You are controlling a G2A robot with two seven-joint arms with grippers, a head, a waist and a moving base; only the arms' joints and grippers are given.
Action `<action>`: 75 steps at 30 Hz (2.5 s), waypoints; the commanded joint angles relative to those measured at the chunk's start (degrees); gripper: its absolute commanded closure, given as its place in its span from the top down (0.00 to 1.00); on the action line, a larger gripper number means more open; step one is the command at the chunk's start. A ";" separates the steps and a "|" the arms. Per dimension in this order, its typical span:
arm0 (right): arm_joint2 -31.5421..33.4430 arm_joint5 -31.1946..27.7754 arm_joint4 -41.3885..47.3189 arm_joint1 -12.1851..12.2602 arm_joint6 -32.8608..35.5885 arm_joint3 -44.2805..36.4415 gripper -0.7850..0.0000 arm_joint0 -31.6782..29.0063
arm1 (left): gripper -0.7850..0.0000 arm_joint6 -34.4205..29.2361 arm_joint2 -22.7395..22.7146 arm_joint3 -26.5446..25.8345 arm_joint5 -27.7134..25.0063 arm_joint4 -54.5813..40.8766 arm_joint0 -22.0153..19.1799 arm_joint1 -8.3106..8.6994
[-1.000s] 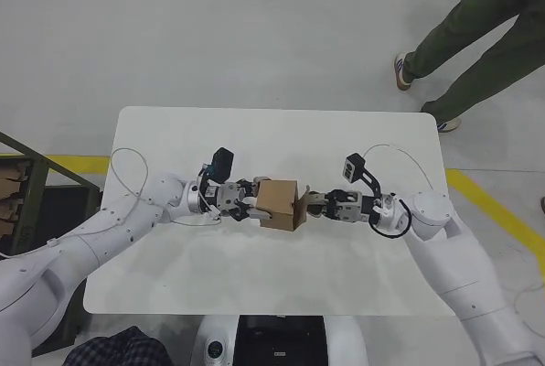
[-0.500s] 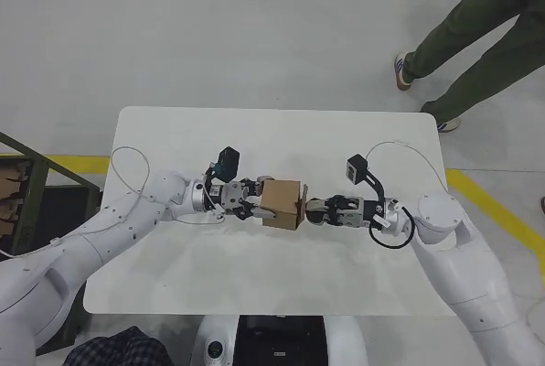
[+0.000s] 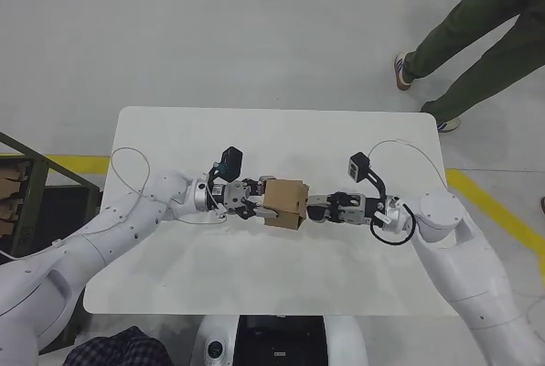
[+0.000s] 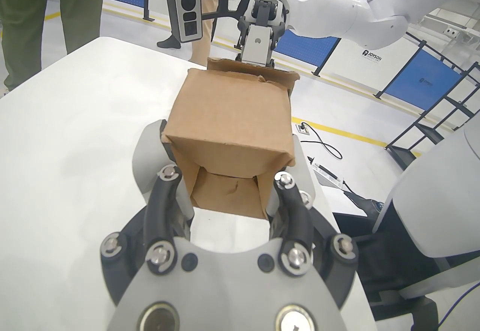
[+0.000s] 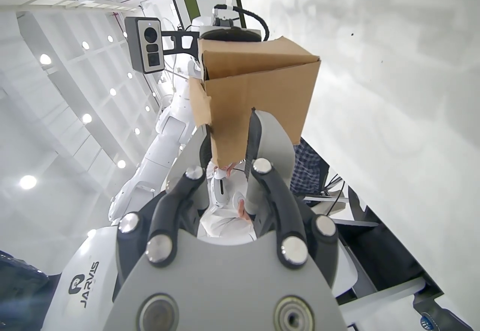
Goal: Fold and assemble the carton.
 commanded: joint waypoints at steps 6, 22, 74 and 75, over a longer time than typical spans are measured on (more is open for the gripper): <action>0.09 0.33 0.06 0.08 -0.47 0.38 0.21 0.14 | 0.48 -0.37 -0.79 -0.24 0.00 0.07 0.50 -0.05; 0.13 0.43 0.06 0.11 -0.56 0.44 0.20 0.10 | 0.48 -0.28 -0.96 -0.28 0.00 0.07 0.64 -0.04; 0.13 0.43 0.06 0.11 -0.56 0.44 0.20 0.10 | 0.48 -0.28 -0.96 -0.28 0.00 0.07 0.64 -0.04; 0.13 0.43 0.06 0.11 -0.56 0.44 0.20 0.10 | 0.48 -0.28 -0.96 -0.28 0.00 0.07 0.64 -0.04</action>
